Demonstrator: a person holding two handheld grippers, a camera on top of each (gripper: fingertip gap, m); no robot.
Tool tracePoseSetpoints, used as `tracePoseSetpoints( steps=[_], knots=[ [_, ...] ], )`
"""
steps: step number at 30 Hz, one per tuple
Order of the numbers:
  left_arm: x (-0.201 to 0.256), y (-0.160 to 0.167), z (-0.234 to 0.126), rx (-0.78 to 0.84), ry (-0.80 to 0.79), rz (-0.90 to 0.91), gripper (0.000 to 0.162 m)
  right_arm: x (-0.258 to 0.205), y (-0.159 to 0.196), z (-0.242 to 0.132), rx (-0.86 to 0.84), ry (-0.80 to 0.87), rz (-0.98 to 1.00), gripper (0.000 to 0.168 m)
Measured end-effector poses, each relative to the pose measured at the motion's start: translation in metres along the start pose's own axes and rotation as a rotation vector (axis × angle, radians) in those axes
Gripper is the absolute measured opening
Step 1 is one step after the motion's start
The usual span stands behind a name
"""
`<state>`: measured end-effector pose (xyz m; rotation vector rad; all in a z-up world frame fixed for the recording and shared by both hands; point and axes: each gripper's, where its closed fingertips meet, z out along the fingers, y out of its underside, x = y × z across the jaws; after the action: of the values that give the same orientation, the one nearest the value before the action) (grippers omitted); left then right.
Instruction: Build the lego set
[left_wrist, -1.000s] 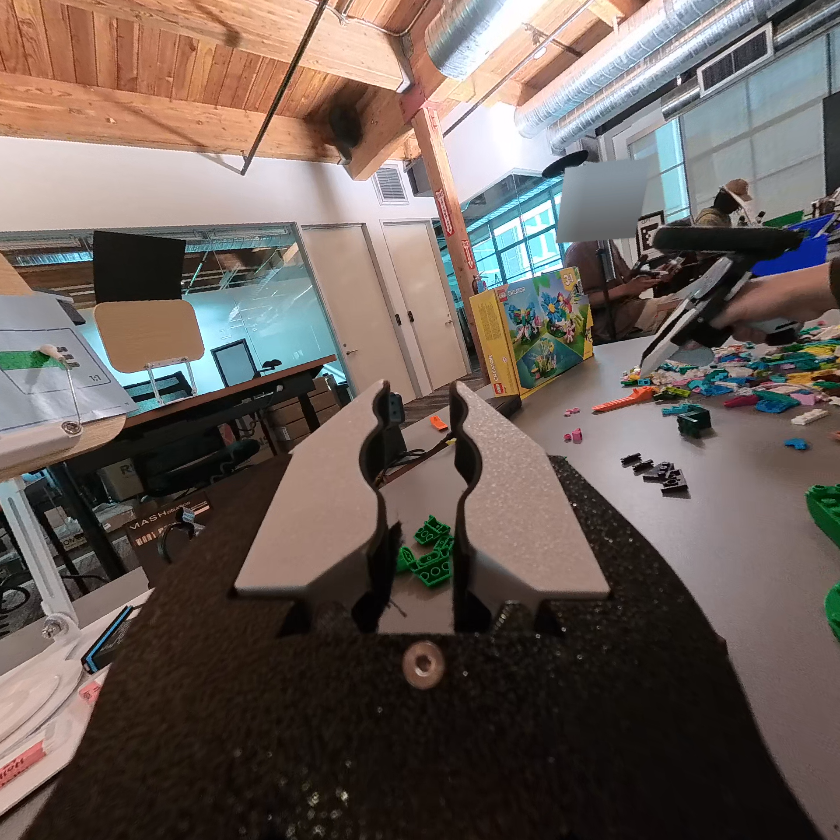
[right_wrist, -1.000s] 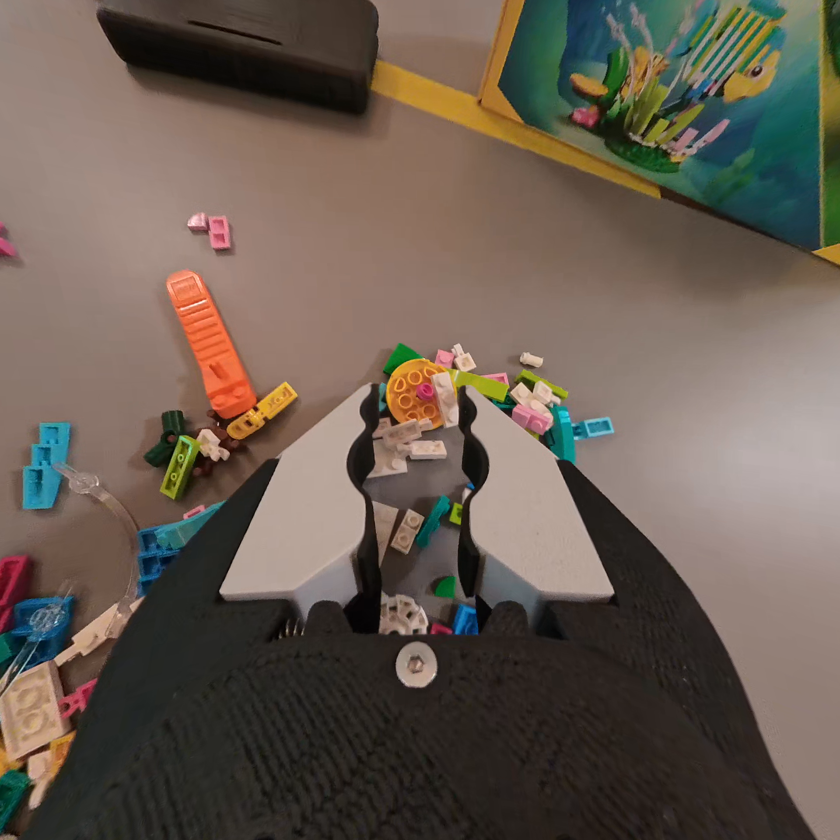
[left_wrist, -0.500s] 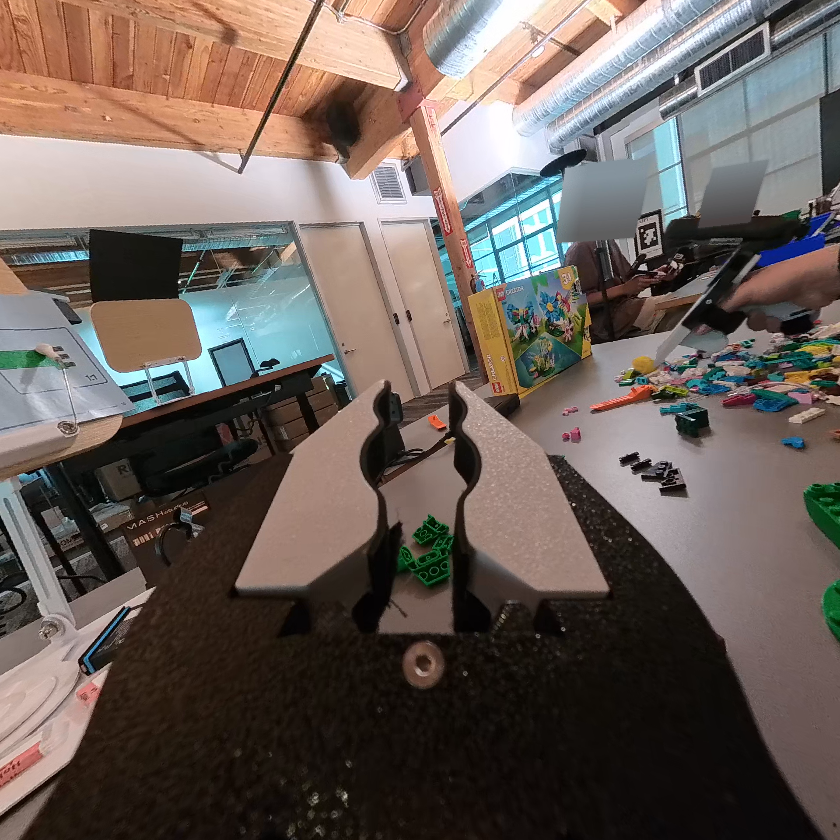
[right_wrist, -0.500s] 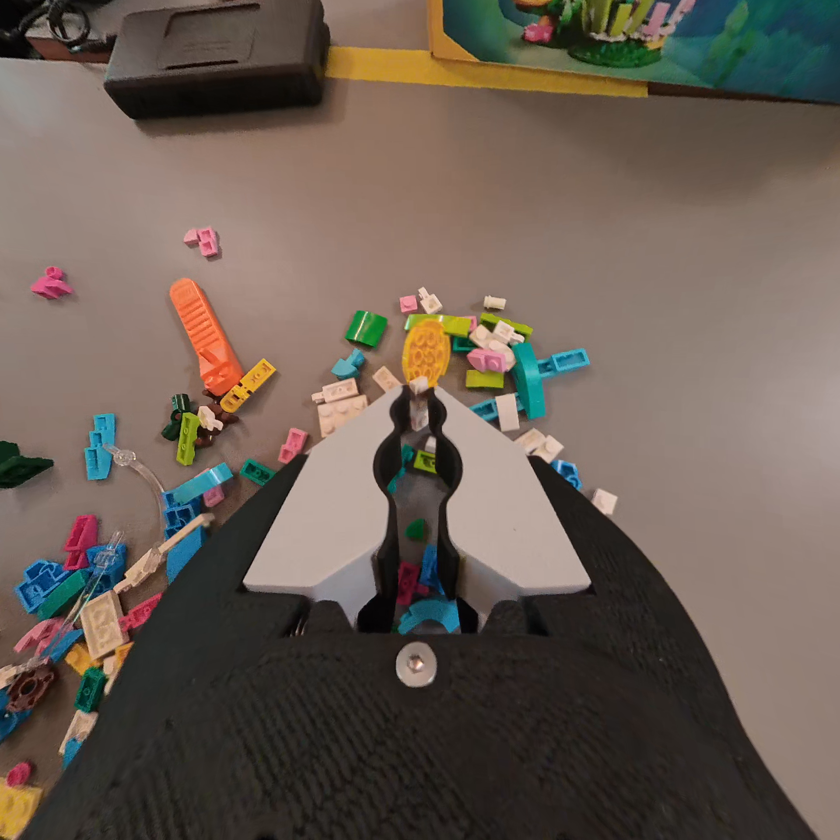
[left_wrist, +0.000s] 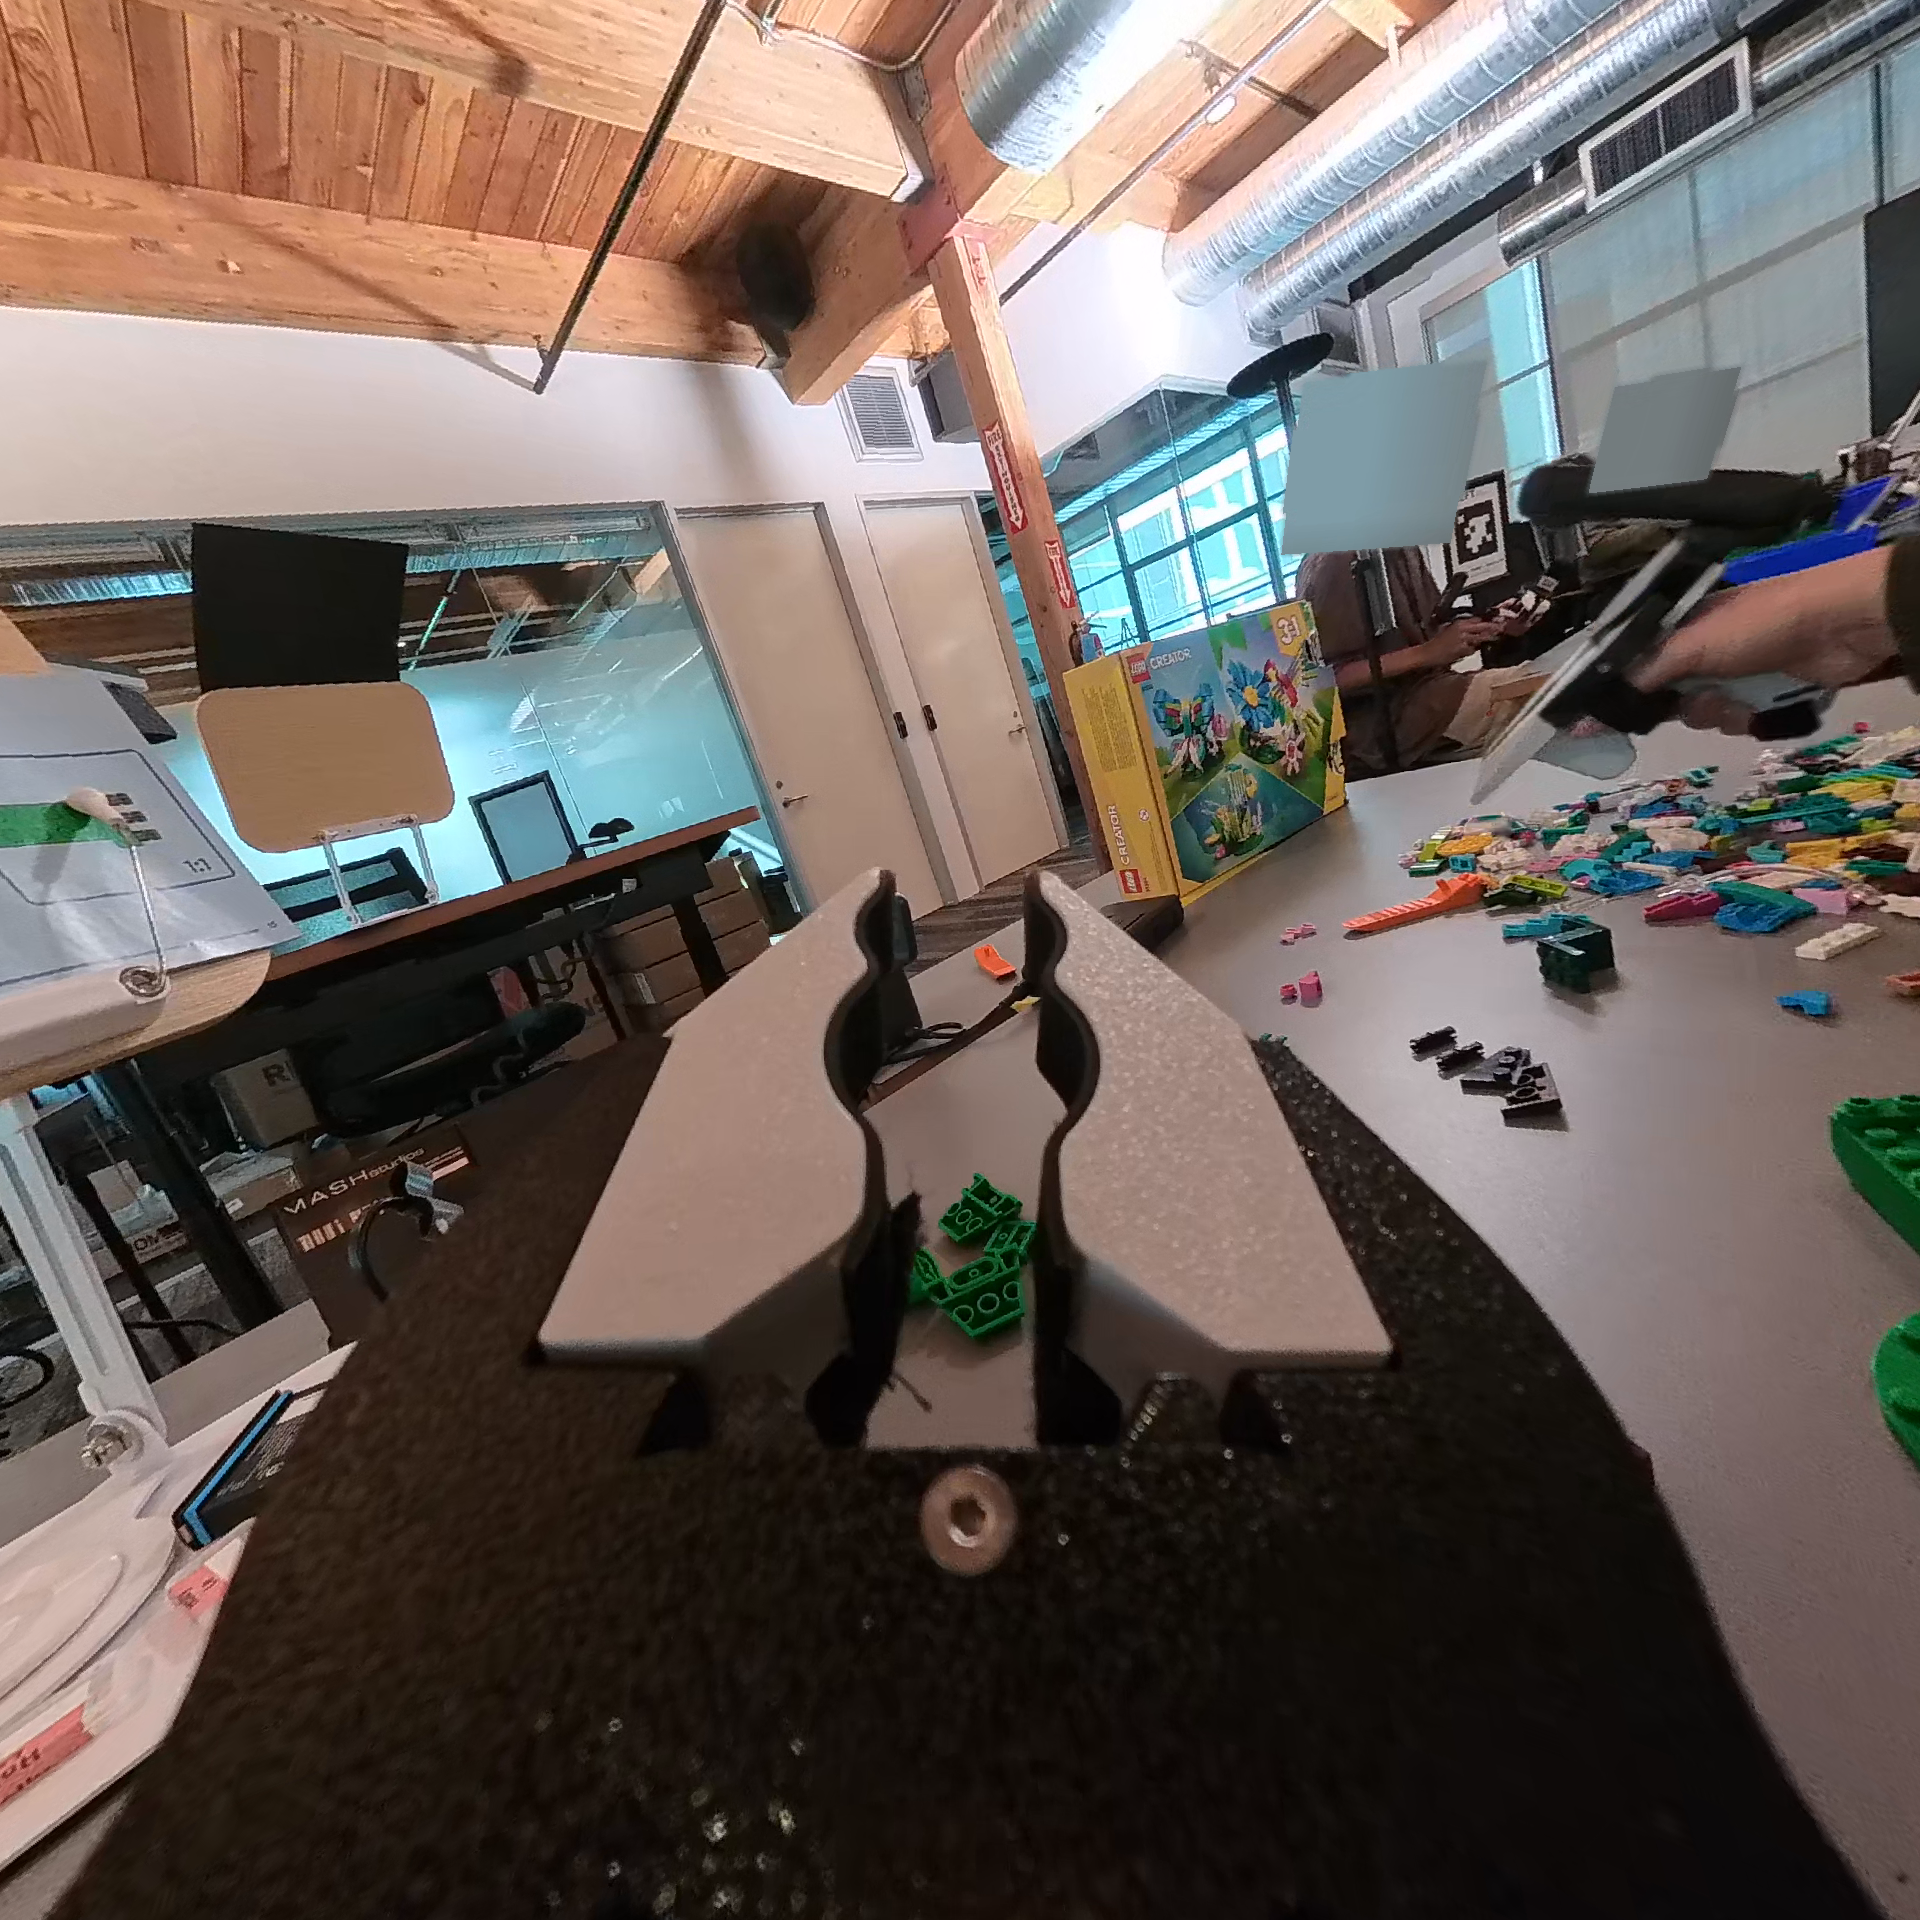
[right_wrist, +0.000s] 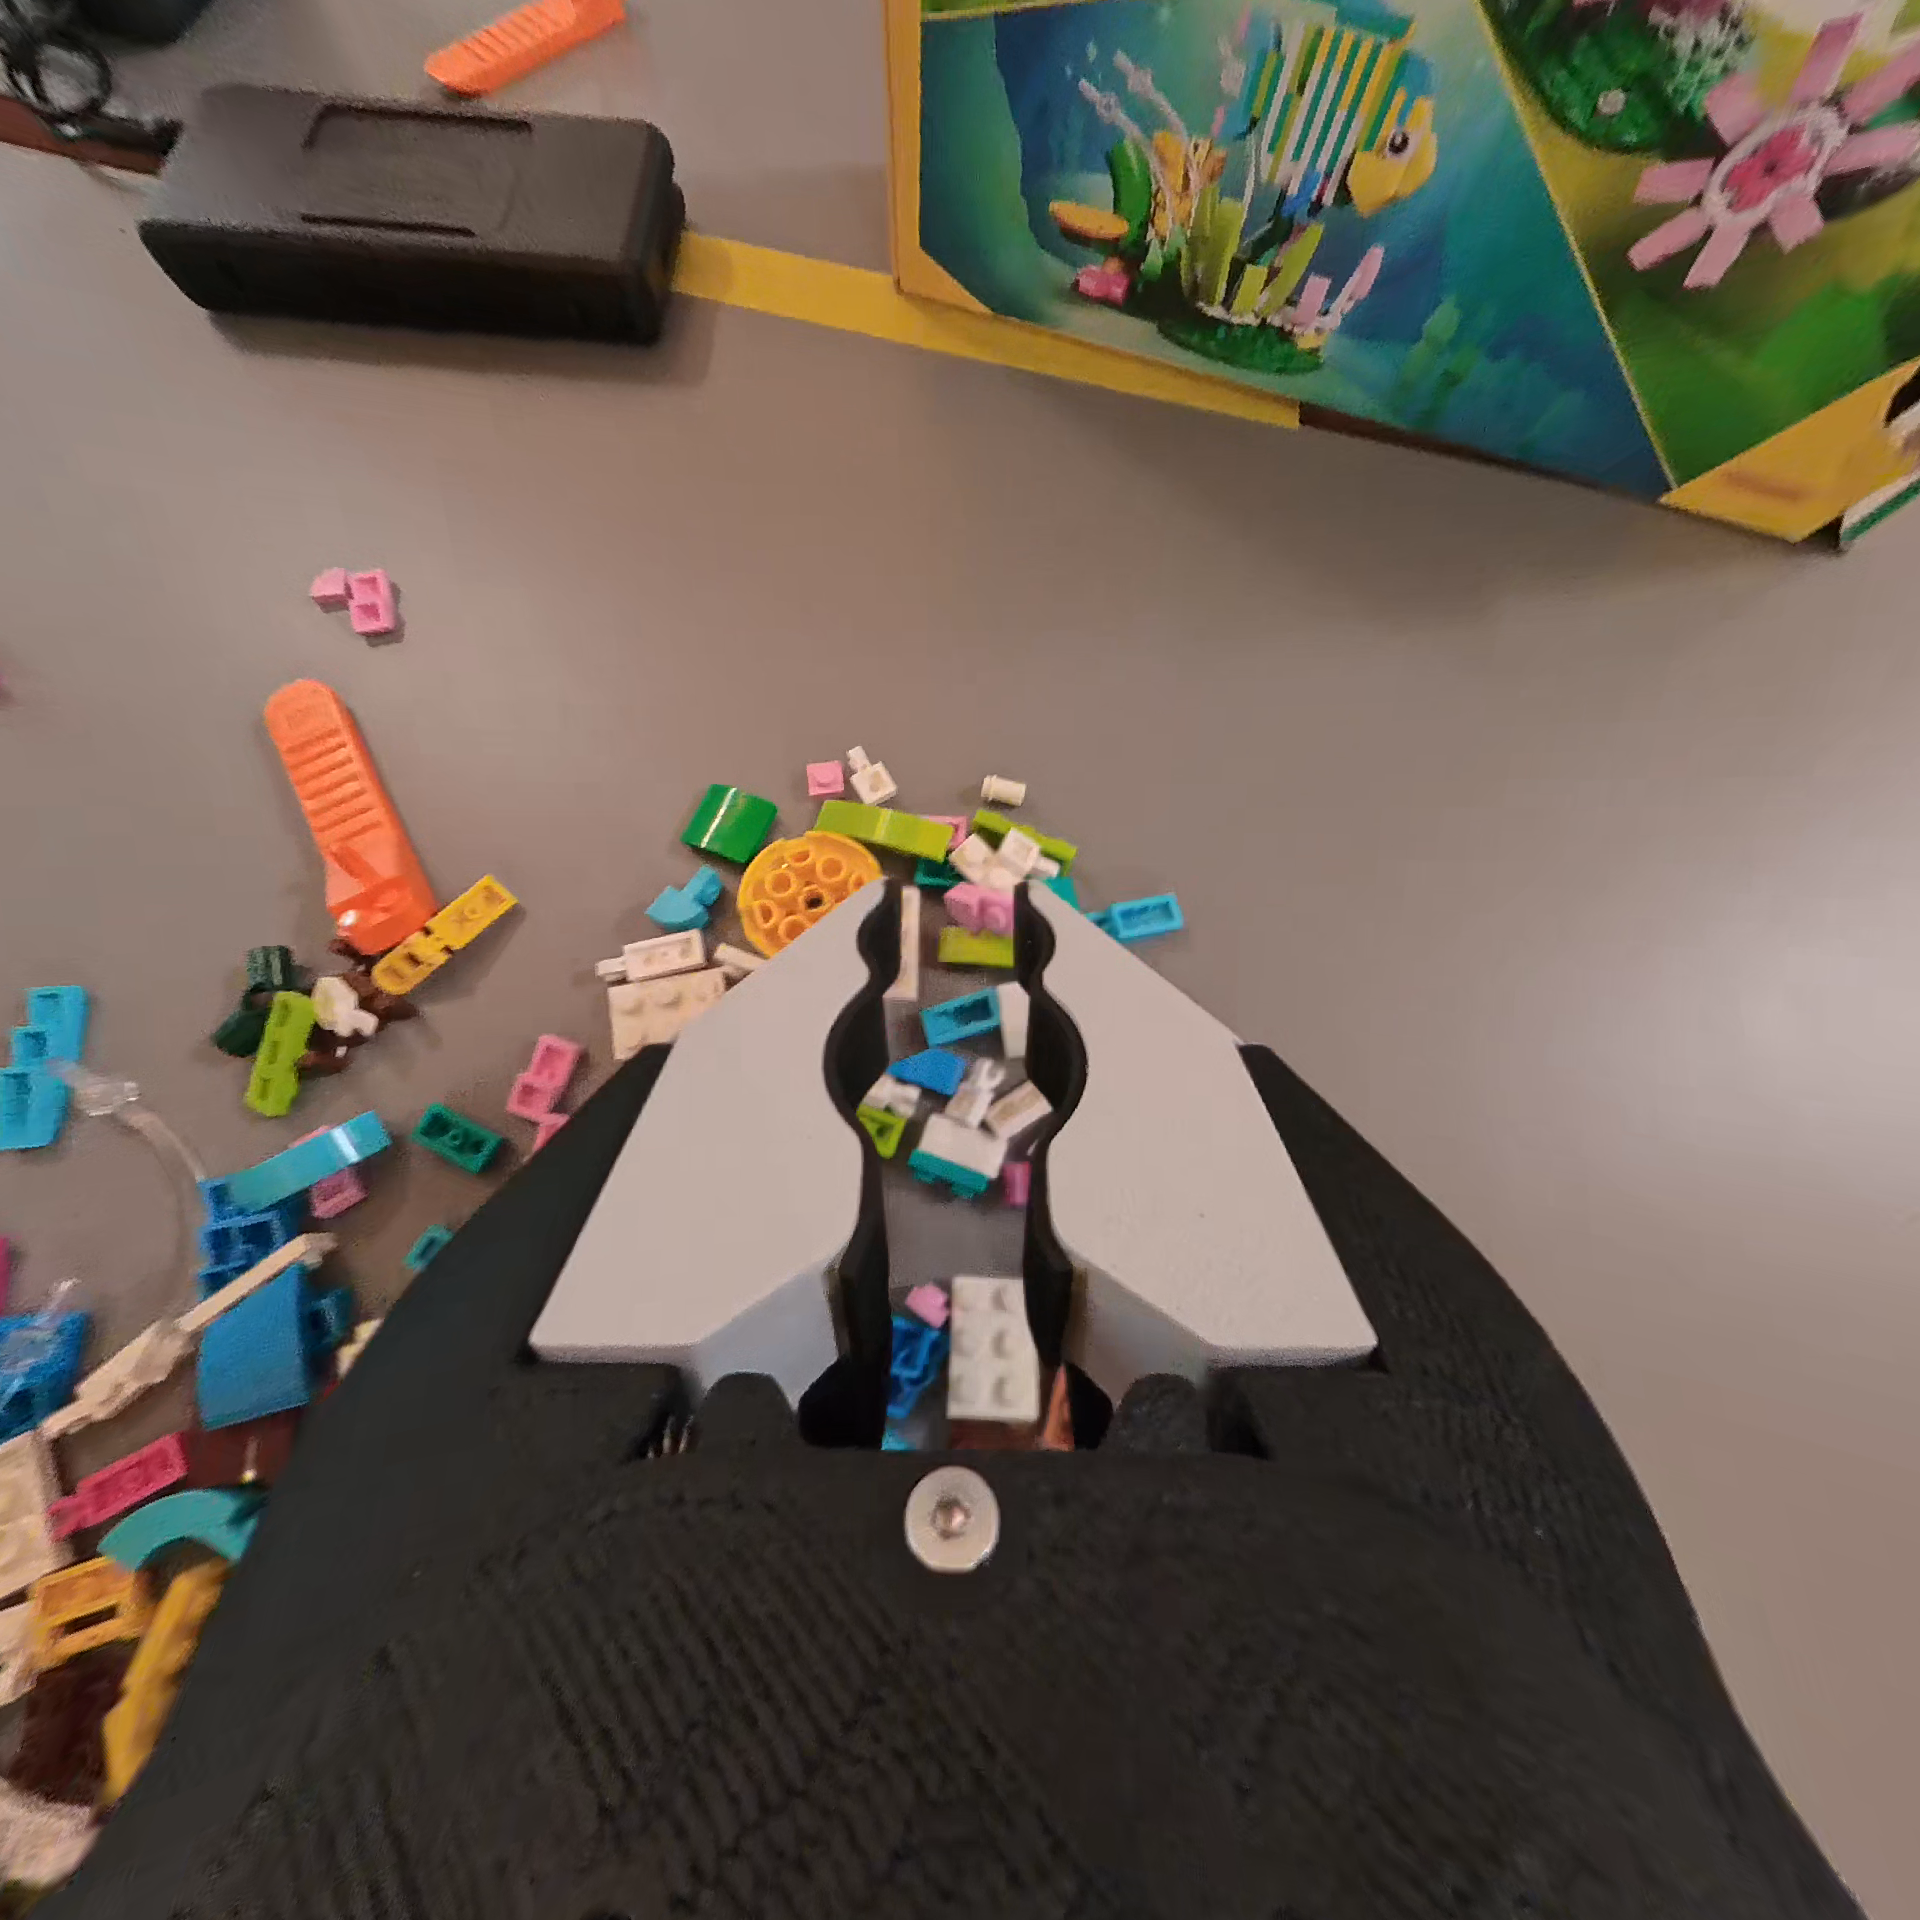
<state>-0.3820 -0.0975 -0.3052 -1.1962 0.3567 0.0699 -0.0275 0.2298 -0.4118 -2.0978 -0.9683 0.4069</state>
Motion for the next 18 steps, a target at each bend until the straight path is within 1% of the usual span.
tracePoseSetpoints(
  steps=[3,6,9,10,12,13,15,18],
  knots=[
    [0.0,0.0,0.0,0.0,0.0,0.0,0.021,0.012,0.003,0.012,-0.087,0.005,-0.018,0.023],
    [0.0,0.0,0.0,-0.001,0.002,0.001,0.021,0.02,0.009,0.022,-0.151,0.006,-0.019,0.019],
    [0.0,0.0,0.0,-0.002,0.002,0.001,0.021,0.008,0.006,0.026,-0.168,-0.049,-0.05,0.017],
    [0.0,0.0,0.0,-0.002,0.002,0.0,0.021,0.007,0.004,0.028,-0.166,-0.044,-0.065,0.018],
    [0.0,0.0,0.0,-0.003,0.003,0.0,0.021,0.018,-0.01,0.027,-0.1,0.034,-0.076,0.017],
    [0.001,0.0,0.0,-0.002,0.003,0.001,0.021,0.02,-0.015,0.025,-0.073,0.042,-0.055,0.016],
    [0.001,0.0,0.0,-0.001,0.003,0.001,0.021,0.017,-0.011,0.024,-0.113,-0.001,-0.022,0.014],
    [0.001,0.0,0.0,-0.002,0.004,-0.001,0.021,0.007,0.004,0.026,-0.215,-0.059,-0.045,0.012]
  ],
)
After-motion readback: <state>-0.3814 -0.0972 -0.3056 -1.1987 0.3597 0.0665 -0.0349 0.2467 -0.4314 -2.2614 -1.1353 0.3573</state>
